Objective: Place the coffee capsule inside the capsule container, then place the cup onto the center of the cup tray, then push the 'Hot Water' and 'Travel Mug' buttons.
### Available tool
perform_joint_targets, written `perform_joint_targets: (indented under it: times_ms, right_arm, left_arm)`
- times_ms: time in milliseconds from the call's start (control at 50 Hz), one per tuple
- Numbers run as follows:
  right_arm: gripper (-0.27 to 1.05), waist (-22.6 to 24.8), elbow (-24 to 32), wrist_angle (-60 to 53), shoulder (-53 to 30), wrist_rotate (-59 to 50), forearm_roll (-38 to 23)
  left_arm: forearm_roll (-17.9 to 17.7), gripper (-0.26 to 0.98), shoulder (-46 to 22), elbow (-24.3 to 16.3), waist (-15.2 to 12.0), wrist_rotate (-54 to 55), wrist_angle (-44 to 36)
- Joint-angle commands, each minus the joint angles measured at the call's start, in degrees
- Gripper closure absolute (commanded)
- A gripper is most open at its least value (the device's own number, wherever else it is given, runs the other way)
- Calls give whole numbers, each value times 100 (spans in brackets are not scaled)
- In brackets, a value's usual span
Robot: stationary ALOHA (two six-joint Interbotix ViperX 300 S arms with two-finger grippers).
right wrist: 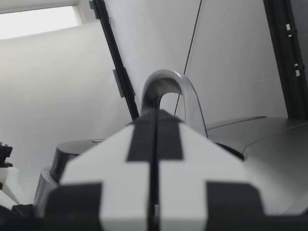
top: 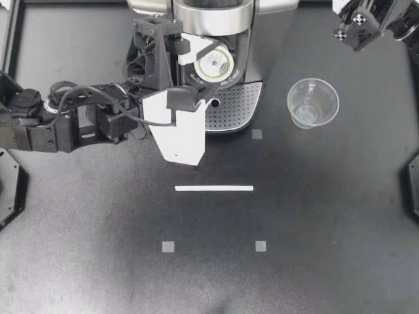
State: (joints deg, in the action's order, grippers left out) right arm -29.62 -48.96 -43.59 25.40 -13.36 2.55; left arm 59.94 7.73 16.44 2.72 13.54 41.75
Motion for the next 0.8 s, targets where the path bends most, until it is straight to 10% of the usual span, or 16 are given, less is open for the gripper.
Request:
perform_joint_targets:
  times_ms: [0, 520, 780]
  right_arm:
    - [72, 0, 70, -44, 70, -9, 0]
    - [72, 0, 193, -53, 26, 0, 9]
    - [72, -290, 782, 510, -369, 9, 53]
  left_arm:
    - [35, 5, 79, -114, -35, 114, -18]
    - [26, -4, 422, 35, 97, 325, -158]
    - [26, -4, 1292, 1072, 343, 2065, -1063]
